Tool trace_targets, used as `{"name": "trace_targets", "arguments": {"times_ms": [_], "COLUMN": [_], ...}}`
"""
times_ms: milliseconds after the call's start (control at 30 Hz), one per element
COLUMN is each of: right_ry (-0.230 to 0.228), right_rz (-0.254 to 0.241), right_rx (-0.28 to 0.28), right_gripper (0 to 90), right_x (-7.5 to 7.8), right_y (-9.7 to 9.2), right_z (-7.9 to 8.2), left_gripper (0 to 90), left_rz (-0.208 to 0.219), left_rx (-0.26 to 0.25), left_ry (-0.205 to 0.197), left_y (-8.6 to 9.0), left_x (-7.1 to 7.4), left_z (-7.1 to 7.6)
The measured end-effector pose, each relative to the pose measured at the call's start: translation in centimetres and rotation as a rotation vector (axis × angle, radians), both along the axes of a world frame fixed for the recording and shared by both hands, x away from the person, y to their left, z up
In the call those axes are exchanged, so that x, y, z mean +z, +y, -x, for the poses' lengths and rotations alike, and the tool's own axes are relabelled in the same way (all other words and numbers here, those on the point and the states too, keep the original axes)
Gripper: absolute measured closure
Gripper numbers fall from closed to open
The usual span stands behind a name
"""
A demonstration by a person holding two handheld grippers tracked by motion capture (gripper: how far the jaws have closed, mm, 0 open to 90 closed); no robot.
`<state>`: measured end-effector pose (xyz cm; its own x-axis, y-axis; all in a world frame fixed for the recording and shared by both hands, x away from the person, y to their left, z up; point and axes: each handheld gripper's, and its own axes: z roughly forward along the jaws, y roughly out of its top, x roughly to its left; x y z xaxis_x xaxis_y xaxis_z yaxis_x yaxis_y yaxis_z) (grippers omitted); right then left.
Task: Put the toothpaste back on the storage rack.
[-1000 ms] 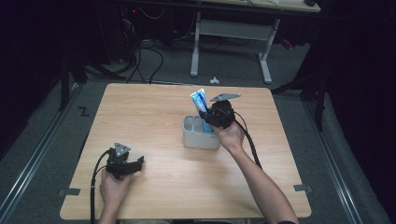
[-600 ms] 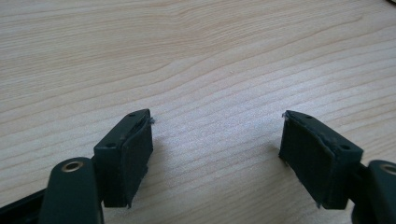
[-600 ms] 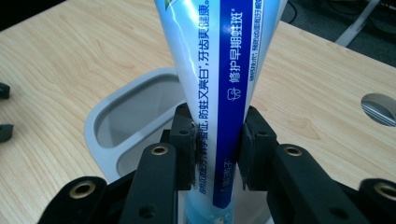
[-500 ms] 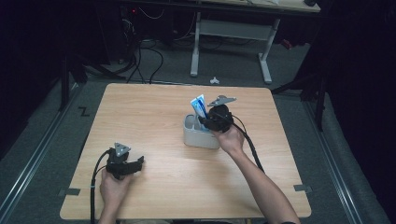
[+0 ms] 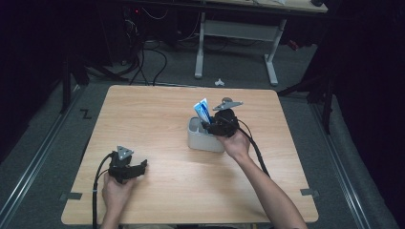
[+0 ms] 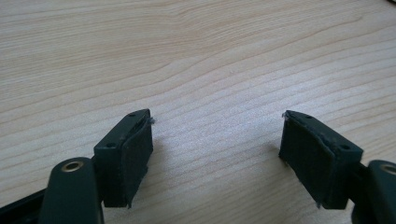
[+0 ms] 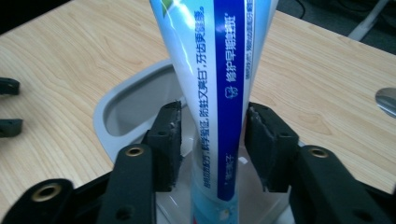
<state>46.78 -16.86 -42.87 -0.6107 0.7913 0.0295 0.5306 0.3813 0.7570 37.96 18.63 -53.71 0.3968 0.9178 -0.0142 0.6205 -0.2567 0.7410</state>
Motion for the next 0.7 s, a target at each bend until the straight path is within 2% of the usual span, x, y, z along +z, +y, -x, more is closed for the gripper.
{"name": "trace_targets", "arguments": {"times_ms": [233, 400, 700], "right_ry": [-0.016, -0.051, -0.081], "right_rz": [-0.007, -0.028, -0.058], "right_rx": [-0.003, 0.004, -0.01], "right_gripper": [51.3, 51.3, 51.7], "right_x": [0.0, 1.1, 2.4], "right_y": [-0.5, -0.8, -2.0], "right_z": [0.5, 1.2, 2.0], "left_gripper": [25.8, 25.8, 25.8], "left_rz": [0.0, 0.0, 0.0], "left_rx": [0.0, 0.0, 0.0], "left_ry": [0.0, 0.0, 0.0], "left_y": [0.0, 0.0, 0.0], "left_x": [0.0, 0.0, 0.0], "left_z": [0.0, 0.0, 0.0]}}
